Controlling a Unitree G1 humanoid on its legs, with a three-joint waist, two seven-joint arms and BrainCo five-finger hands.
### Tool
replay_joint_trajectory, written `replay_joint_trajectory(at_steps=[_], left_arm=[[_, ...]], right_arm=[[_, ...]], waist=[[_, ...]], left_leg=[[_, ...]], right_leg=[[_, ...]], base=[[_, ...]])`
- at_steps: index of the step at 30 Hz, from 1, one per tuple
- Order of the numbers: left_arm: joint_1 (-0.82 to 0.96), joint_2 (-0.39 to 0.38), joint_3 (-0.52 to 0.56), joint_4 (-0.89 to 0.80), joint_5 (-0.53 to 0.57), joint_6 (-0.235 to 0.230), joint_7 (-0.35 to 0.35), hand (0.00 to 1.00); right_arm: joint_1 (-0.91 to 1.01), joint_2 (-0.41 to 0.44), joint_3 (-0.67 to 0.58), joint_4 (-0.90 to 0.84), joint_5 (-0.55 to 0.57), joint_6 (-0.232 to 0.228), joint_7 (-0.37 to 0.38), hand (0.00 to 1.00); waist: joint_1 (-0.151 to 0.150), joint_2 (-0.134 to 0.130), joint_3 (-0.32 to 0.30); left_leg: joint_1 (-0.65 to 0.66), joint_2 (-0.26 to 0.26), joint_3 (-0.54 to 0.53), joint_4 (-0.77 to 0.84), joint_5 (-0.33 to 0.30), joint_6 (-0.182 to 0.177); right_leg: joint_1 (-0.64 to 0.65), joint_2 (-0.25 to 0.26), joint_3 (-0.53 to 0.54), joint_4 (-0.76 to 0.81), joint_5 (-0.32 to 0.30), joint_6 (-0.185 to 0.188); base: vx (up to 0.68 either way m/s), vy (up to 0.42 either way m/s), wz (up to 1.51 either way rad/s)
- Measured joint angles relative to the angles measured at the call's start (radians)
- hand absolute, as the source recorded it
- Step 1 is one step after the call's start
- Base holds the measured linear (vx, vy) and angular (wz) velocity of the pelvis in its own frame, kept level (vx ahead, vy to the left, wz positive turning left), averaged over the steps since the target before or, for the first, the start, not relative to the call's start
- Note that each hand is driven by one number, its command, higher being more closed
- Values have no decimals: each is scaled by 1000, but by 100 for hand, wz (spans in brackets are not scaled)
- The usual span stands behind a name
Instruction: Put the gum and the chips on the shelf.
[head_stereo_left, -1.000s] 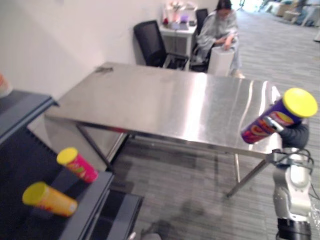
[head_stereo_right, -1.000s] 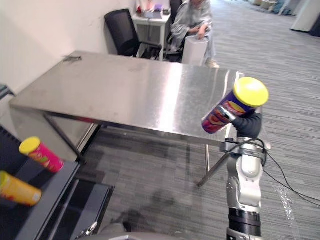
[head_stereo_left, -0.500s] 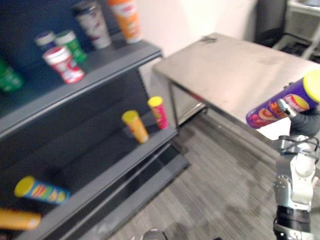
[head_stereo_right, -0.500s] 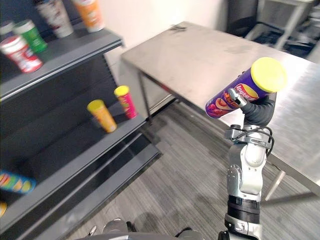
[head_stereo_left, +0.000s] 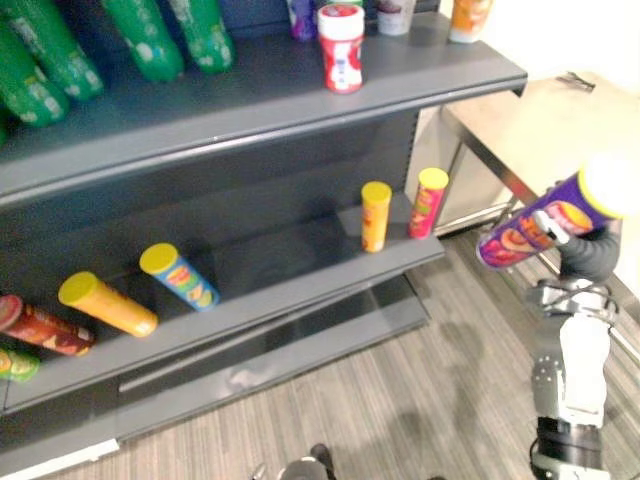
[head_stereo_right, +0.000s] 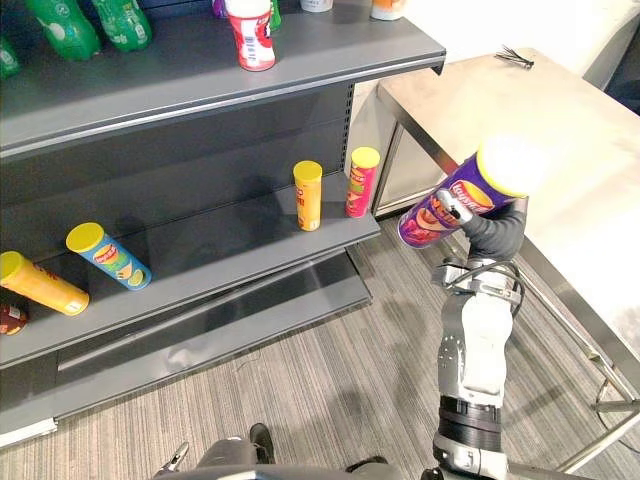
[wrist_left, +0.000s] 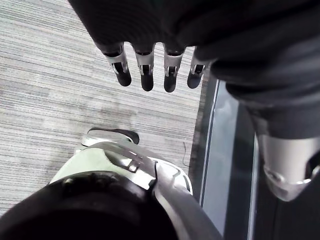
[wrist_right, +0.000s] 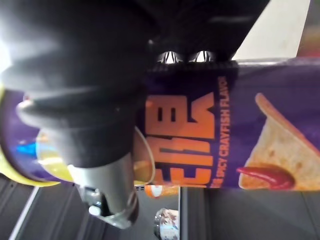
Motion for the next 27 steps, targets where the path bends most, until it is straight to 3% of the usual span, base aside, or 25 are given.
replay_joint_trajectory(at_steps=[9, 11, 12, 13, 14, 15, 16, 17, 19, 24, 26, 27], left_arm=[[-3, 0, -1, -8, -9, -3, -4, 0], [-6, 0, -2, -14, -12, -4, -7, 0], [-8, 0, -5, -13, -13, -4, -6, 0], [-9, 7, -13, -14, -12, -4, -6, 0], [-9, 9, -18, -16, -12, -5, -5, 0], [-8, 15, -41, -26, -10, -7, -1, 0], [-10, 22, -63, -33, -7, -13, 1, 0], [-16, 28, -87, -41, -5, -16, 2, 0], [-20, 32, -88, -42, 0, -21, 4, 0], [-30, 49, -100, -40, 0, -22, 5, 0], [-32, 72, -120, -10, 0, -21, 4, 0], [-36, 71, -118, -1, 0, -20, 5, 0]], right_arm=[[4, 0, 141, 54, 11, 2, 41, 100], [10, -1, 176, 69, 11, 4, 48, 100], [18, -1, 202, 76, 15, 4, 54, 100], [24, -1, 235, 83, 19, 4, 67, 100], [25, -3, 251, 84, 19, 5, 72, 100], [25, -4, 272, 85, 19, 5, 84, 100], [28, 2, 287, 85, 19, 5, 95, 100], [35, 3, 306, 84, 19, 4, 113, 100], [53, 7, 325, 82, 27, 5, 129, 100], [90, 20, 336, 50, 71, 5, 146, 100], [105, 24, 335, 17, 89, 5, 155, 100], [108, 22, 334, 12, 91, 5, 156, 100]], waist=[[13, -5, 4], [16, -6, 6], [16, -5, 8], [14, -8, 16], [13, -10, 17], [10, -6, 22], [9, 3, 30], [9, 3, 32], [4, 0, 33], [0, -13, 39], [-4, -39, 46], [-4, -32, 48]], left_leg=[[-43, -5, -20, -10, 10, 9], [-54, -4, -35, 21, -8, 14], [-55, -7, -54, 44, -27, 20], [-51, -19, -82, 71, -52, 29], [-50, -28, -100, 86, -65, 36], [-36, -37, -140, 107, -83, 50], [-29, -36, -173, 112, -92, 57], [-25, -40, -216, 110, -101, 68], [0, -62, -268, 106, -104, 72], [22, -104, -388, 135, -123, 49], [6, -114, -407, 193, -154, -1], [-1, -105, -409, 210, -161, -10]], right_leg=[[-24, 30, 18, -47, 31, -5], [-18, 5, 22, -1, 31, -5], [-16, -36, 41, 79, 31, -5], [-22, -97, 106, 197, 38, -16], [-39, -122, 165, 256, 52, -48], [-101, -150, 336, 373, 116, -149], [-167, -130, 502, 423, 104, -150], [-216, -51, 674, 418, -1, -89], [-243, 31, 803, 372, -63, -80], [-292, 150, 946, 149, -55, -38], [-271, 159, 1002, 46, 6, 40], [-255, 163, 991, 39, -12, 48]], base=[[-16, 56, 3], [78, 88, 39], [113, 163, 58], [119, 185, 64], [102, 171, 73], [146, 121, 70], [166, 98, 96], [160, 72, 88], [149, 51, 110], [194, -64, 95], [119, -193, 77], [104, -238, 49]])
